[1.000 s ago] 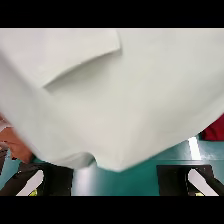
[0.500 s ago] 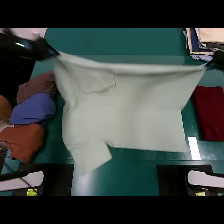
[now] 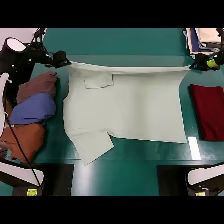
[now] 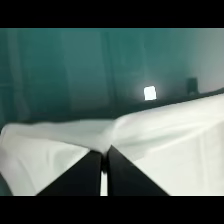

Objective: Fold the shirts.

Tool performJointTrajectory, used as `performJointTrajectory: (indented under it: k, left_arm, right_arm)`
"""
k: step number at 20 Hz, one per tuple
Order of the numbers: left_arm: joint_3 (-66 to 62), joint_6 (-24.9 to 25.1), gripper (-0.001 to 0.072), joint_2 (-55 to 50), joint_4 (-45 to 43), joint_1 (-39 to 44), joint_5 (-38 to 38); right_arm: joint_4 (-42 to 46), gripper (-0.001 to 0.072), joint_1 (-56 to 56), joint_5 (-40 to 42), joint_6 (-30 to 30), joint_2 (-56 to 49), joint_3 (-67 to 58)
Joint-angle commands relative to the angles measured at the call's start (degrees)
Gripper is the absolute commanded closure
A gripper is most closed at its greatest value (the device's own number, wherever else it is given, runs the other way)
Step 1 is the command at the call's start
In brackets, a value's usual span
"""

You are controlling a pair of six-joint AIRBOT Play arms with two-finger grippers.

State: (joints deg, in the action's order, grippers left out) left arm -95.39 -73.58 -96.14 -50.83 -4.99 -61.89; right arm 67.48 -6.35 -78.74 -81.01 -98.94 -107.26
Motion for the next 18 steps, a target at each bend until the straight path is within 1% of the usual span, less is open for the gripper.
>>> performJointTrajectory:
  k: [1,2,4,9,10,11,12,13,14,15,17,18]
  left_arm:
    - [-0.7,0.2,0.068,-0.7,-4.1,-1.5,-9.6]
    - [-0.2,0.2,0.068,-0.7,-4.9,-1.5,-11.3]
    - [2.2,0.1,0.068,-0.7,-5.0,-1.5,-12.0]
    - [11.8,0.1,0.068,-0.7,-6.1,-0.2,-8.7]
    - [13.3,0.0,0.0679,-0.7,-6.2,0.1,-8.3]
    - [14.3,-0.2,0.0678,-0.7,-6.2,0.1,-8.3]
    - [14.5,-1.2,0.0627,-0.7,-6.3,0.1,-9.3]
    - [14.5,-1.6,0.0359,-0.5,-6.4,-0.2,-11.3]
    - [14.5,-1.9,0.0324,0.2,-7.5,-0.5,-13.3]
    - [14.6,-2.5,0.0353,1.5,-10.2,-0.5,-14.9]
    - [17.4,-5.2,0.0352,6.9,-17.5,-0.5,-15.7]
    - [20.3,-6.1,0.0352,10.6,-19.0,-0.5,-15.3]
  right_arm:
    - [0.3,0.0697,0.7,-5.1,0.1,-0.2,1.1]
    - [0.7,0.0697,1.0,-4.5,0.0,0.7,3.8]
    - [2.3,0.0697,1.7,-2.0,0.0,3.1,10.6]
    - [2.9,0.0695,4.0,6.3,0.0,8.4,26.4]
    - [2.5,0.0649,4.2,6.9,0.0,8.9,28.0]
    - [2.5,0.0397,4.3,7.0,0.0,9.2,29.0]
    - [2.5,0.0281,4.3,6.5,-0.1,9.7,29.4]
    - [2.7,0.0281,4.0,5.5,-0.2,10.7,29.4]
    - [2.8,0.0281,3.6,4.6,-0.2,12.1,29.4]
    - [3.1,0.0281,3.0,3.8,-0.2,14.1,29.4]
    - [3.1,0.0281,1.4,3.0,-0.2,18.7,29.4]
    - [3.1,0.0281,0.8,2.7,-0.2,21.0,29.4]
